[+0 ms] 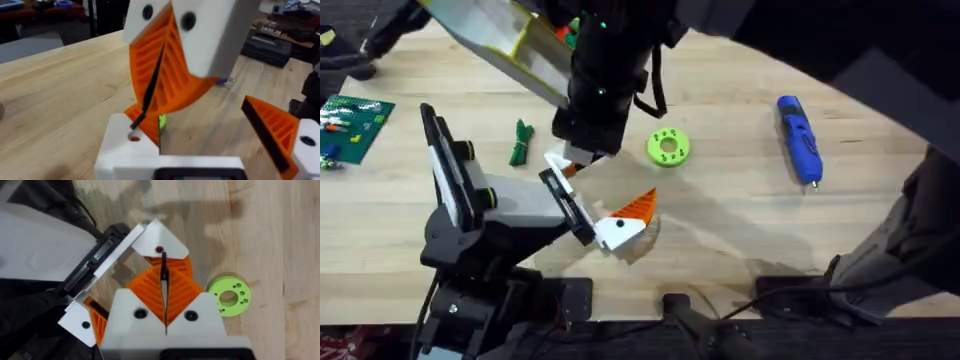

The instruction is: Pick up the gripper from the table and insert it into the empty holder that is missing its gripper. Then pick up a screw, insert it into the mounting hole, and use the screwdriver to tighten it. Finally, clean up the table by picking up the vegetable and placing it into the bucket.

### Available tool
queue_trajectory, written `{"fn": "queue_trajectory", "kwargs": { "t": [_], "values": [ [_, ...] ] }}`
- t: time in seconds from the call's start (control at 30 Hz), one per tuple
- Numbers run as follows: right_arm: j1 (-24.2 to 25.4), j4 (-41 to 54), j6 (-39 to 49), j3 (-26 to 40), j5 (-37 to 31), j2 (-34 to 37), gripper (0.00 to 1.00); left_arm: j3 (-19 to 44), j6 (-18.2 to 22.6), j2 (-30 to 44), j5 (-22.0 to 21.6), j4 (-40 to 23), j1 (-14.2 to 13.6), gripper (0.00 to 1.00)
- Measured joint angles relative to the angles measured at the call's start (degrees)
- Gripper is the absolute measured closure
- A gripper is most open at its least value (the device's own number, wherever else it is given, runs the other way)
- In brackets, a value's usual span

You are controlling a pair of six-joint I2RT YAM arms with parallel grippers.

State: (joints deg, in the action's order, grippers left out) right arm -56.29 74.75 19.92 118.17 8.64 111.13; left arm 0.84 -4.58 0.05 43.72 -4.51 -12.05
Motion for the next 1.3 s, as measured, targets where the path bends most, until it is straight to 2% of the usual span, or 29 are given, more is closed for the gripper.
{"fn": "queue_trajectory", "kwargs": {
  "t": [1.3],
  "values": [
    [0.05, -4.56, -1.49, 0.00, 1.36, 0.00, 0.993, 0.00, -1.54, -0.01, -1.70, 0.00, 0.11, 0.010]
  ]
}}
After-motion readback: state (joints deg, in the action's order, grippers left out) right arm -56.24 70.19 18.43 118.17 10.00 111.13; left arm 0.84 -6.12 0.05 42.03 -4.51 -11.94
